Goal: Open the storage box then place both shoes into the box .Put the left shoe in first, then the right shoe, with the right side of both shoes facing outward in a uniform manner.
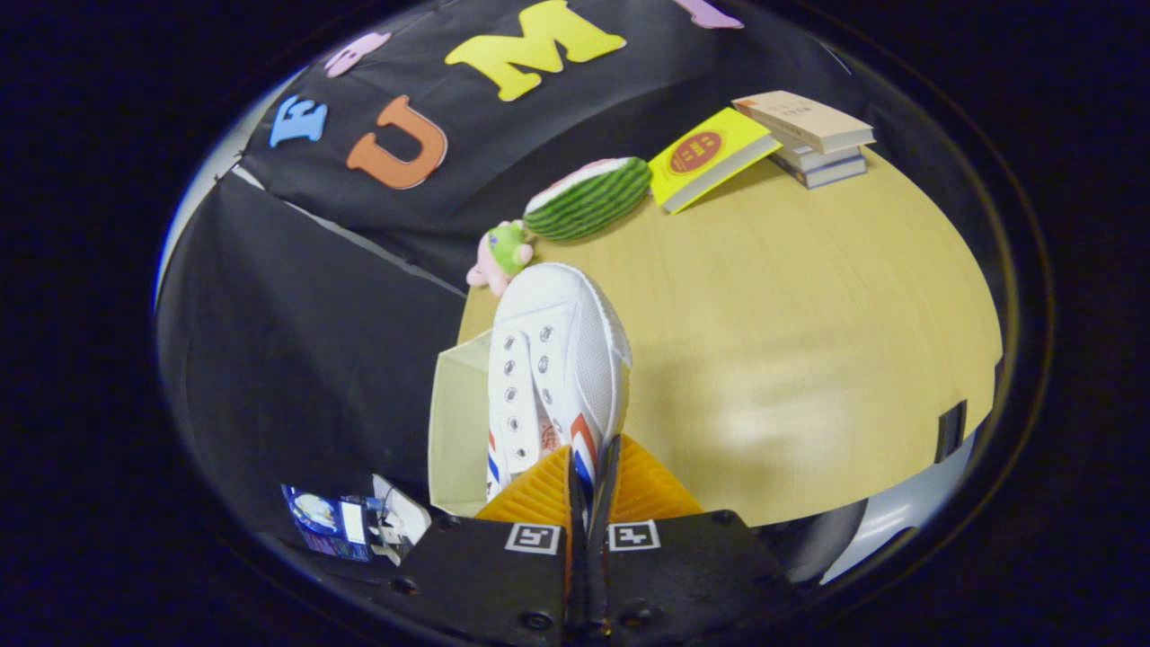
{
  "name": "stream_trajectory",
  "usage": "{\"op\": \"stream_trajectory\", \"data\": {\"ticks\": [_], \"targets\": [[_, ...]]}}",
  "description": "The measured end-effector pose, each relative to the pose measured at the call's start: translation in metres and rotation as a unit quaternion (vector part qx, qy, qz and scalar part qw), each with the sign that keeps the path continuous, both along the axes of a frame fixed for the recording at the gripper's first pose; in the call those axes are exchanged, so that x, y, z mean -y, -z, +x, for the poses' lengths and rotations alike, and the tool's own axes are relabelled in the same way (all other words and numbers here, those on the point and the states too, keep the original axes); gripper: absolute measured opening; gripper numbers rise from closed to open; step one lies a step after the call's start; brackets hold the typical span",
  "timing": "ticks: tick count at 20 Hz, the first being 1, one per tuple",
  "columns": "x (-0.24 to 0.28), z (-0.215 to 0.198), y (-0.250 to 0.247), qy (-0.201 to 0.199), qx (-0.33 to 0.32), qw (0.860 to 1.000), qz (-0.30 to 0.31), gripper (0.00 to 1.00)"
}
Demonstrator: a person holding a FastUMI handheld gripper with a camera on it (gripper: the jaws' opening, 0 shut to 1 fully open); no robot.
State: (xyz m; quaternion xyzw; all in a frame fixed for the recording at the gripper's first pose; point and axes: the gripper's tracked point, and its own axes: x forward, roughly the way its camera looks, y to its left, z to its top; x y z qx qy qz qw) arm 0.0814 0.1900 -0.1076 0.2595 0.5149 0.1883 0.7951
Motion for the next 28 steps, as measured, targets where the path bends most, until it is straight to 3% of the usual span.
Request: {"op": "stream_trajectory", "data": {"ticks": [4, 8, 11, 19, 21, 24, 27, 28], "targets": [[-0.058, 0.003, -0.028, -0.016, 0.014, 1.0, -0.002, 0.06], [-0.097, 0.007, 0.004, -0.017, -0.013, 0.999, -0.037, 0.06], [-0.122, 0.005, 0.024, -0.019, -0.045, 0.999, -0.024, 0.06], [-0.128, 0.018, 0.047, 0.018, -0.064, 0.997, -0.027, 0.06], [-0.131, 0.018, 0.045, 0.011, -0.058, 0.998, -0.024, 0.06], [-0.133, 0.018, 0.044, 0.002, -0.049, 0.999, -0.023, 0.29], [-0.136, 0.019, 0.036, -0.007, -0.031, 0.999, -0.016, 0.36], [-0.134, 0.018, 0.033, -0.009, -0.021, 0.999, -0.022, 0.45]]}}
